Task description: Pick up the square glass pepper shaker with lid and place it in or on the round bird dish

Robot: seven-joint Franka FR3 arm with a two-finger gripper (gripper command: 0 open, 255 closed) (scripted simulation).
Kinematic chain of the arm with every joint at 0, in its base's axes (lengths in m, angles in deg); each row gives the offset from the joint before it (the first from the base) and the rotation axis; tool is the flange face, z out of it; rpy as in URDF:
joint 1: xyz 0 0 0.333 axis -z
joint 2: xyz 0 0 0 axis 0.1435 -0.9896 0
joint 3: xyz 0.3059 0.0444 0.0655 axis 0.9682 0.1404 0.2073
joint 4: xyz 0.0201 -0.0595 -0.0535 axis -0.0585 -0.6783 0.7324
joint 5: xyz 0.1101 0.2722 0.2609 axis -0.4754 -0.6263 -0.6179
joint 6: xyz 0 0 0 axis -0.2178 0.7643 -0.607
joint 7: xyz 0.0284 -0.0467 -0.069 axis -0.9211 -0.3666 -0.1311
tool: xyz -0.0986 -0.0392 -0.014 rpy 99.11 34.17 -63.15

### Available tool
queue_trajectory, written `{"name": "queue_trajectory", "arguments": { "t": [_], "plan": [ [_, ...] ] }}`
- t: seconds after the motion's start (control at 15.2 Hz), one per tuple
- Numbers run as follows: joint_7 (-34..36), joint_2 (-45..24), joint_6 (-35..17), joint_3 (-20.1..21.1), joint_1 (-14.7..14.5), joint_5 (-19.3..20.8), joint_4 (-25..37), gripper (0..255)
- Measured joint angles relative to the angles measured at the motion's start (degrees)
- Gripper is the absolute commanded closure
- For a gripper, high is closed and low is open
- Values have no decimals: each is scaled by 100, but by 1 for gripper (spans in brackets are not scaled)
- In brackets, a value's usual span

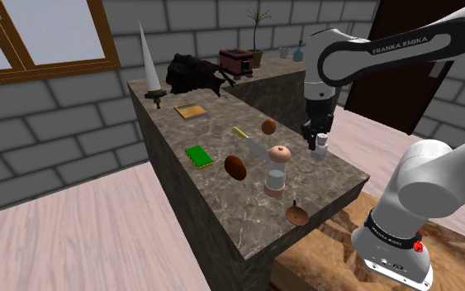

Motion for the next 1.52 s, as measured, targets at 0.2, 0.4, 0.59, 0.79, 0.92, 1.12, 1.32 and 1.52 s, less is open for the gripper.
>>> {"name": "queue_trajectory", "arguments": {
  "t": [0.2,0.4,0.59,0.79,0.92,1.12,1.32,1.52],
  "plan": [
    [455,172,25,394,-269,-360,-139,255],
    [878,275,25,765,-533,-714,-217,255],
    [1293,280,52,1123,-791,-1059,-160,255],
    [1755,185,-21,1534,-1072,-1438,-79,255],
    [1983,110,-76,1735,-1203,-1620,-24,255],
    [2018,48,-316,1818,-1247,-1702,-198,255],
    [1978,-68,-590,1846,-1244,-1727,-361,255],
    [1963,-146,-843,1890,-1264,-1775,-536,255]
  ]
}}
